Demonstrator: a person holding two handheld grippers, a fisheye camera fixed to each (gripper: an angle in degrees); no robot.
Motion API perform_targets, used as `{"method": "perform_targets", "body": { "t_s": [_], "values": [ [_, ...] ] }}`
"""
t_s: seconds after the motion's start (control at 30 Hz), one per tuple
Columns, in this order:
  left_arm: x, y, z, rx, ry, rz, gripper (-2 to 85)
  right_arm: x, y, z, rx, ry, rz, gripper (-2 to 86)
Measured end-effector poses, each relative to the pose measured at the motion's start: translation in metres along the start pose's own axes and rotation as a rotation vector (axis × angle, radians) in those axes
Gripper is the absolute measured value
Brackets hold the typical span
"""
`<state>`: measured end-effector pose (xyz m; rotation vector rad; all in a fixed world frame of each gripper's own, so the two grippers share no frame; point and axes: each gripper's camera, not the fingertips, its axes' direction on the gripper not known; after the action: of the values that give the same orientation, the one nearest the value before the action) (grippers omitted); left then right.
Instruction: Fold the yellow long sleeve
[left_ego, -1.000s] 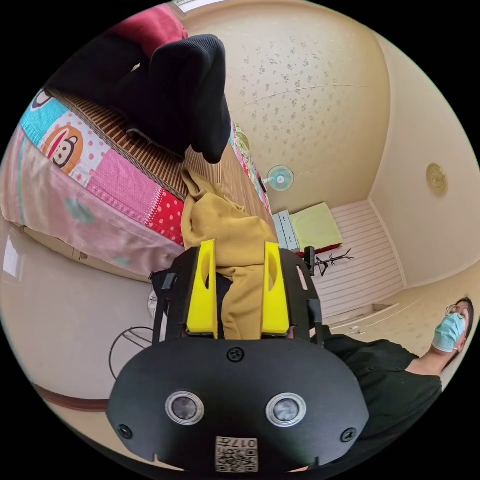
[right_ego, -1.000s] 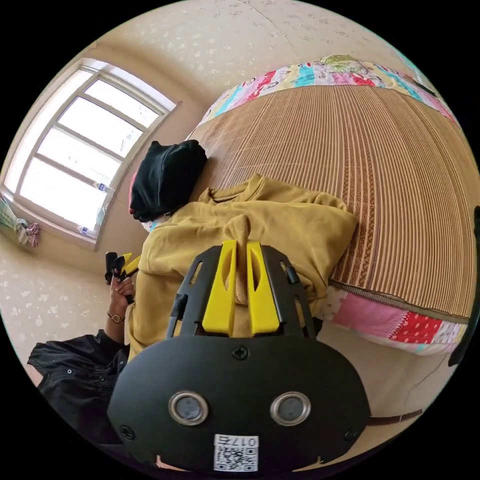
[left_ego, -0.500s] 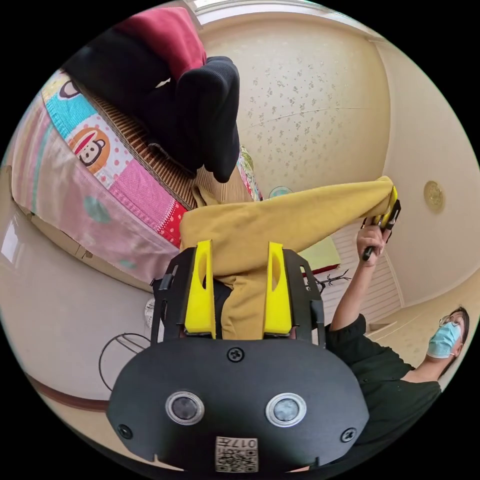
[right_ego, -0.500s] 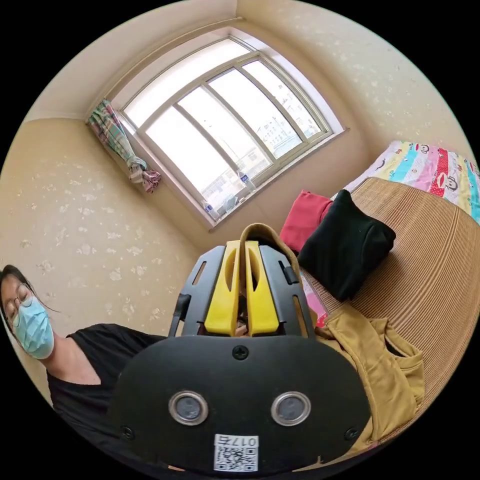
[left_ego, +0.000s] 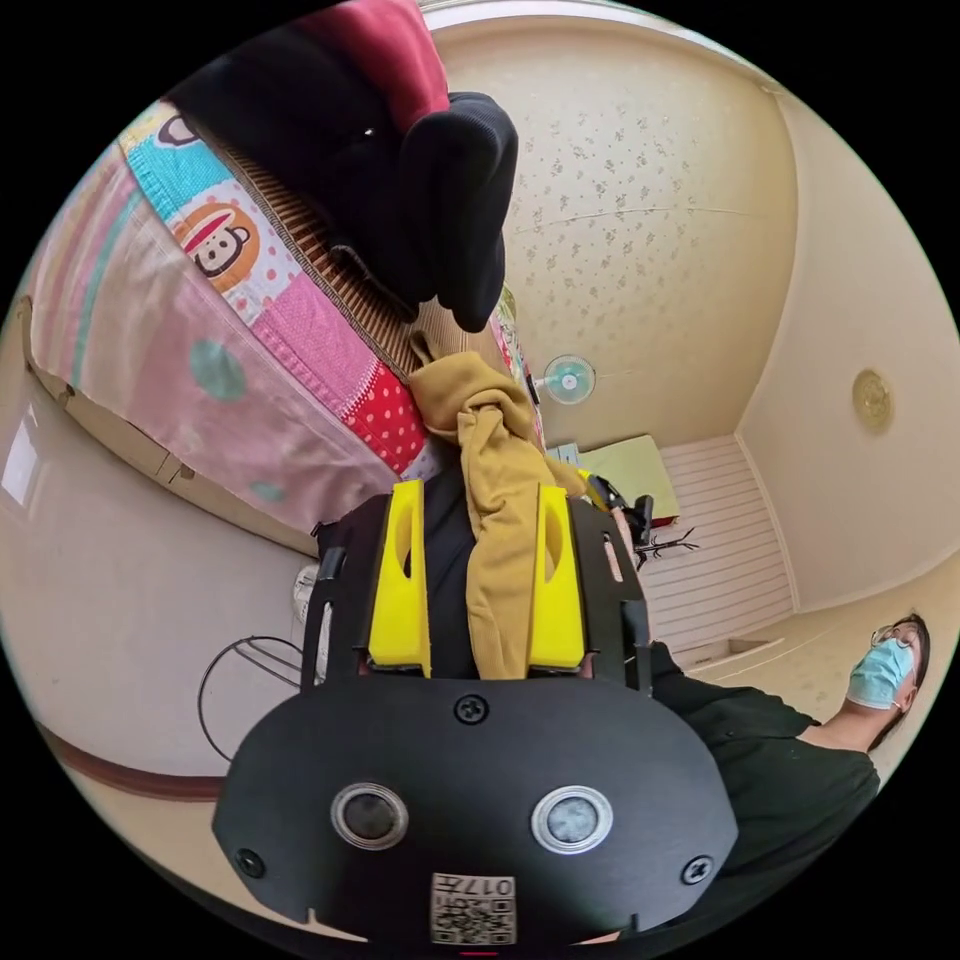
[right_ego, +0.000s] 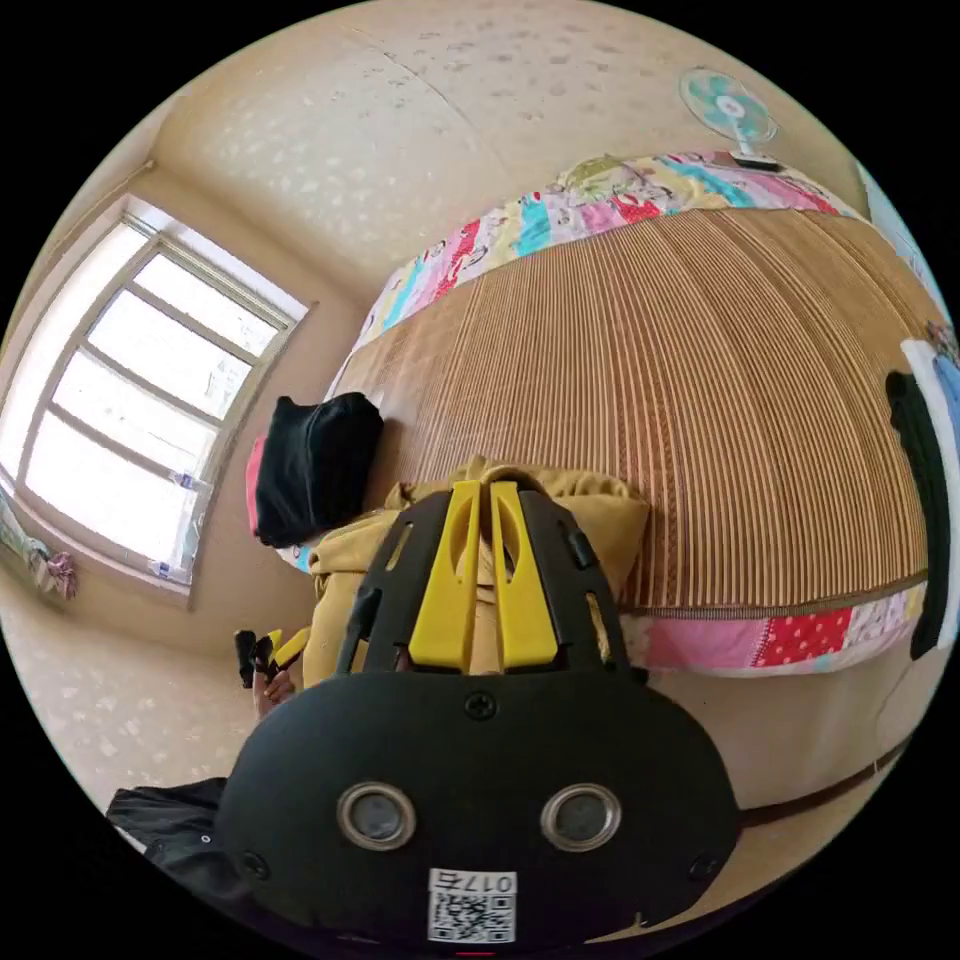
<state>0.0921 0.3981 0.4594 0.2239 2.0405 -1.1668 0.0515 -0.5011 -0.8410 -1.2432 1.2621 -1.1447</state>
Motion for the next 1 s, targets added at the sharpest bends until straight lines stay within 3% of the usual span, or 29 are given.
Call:
{"method": "perform_targets", "body": {
  "t_s": [0.13,0.27,0.4,0.47,0.53,0.6,0.67,0.77,0.83,1.0],
  "values": [
    [0.001,-0.014,0.028,-0.065,0.005,0.008,16.2,0.078,0.033,0.016,-0.028,-0.215,0.174,2.1],
    [0.007,-0.041,0.061,-0.126,-0.041,0.041,15.6,0.079,0.018,0.024,-0.016,-0.338,0.215,2.1],
    [0.014,-0.072,0.114,-0.313,-0.008,0.108,3.8,0.038,-0.02,0.02,-0.017,-0.353,0.116,2.2],
    [0.024,-0.083,0.109,-0.293,0.088,0.174,3.3,0.014,-0.04,0.002,0.046,-0.37,0.041,2.2],
    [0.036,-0.089,0.067,-0.147,0.241,0.262,2.8,0.008,-0.047,-0.013,0.098,-0.379,0.011,2.4],
    [0.037,-0.084,0.04,-0.109,0.199,0.288,2.7,0.013,-0.047,-0.02,0.127,-0.34,0.018,2.6],
    [0.027,-0.074,0.032,-0.166,0.119,0.281,2.9,0.034,-0.041,-0.009,0.059,-0.172,0.072,3.0],
    [-0.02,-0.055,0.043,-0.309,0.07,0.071,3.6,0.067,-0.025,0.034,-0.152,0.075,0.168,4.5],
    [-0.05,-0.045,0.048,-0.305,0.151,-0.035,4.4,0.08,-0.017,0.056,-0.248,0.108,0.19,6.4],
    [-0.065,-0.057,0.029,-0.185,0.18,-0.073,13.3,0.083,-0.006,0.033,-0.098,0.079,0.244,10.7]
  ]
}}
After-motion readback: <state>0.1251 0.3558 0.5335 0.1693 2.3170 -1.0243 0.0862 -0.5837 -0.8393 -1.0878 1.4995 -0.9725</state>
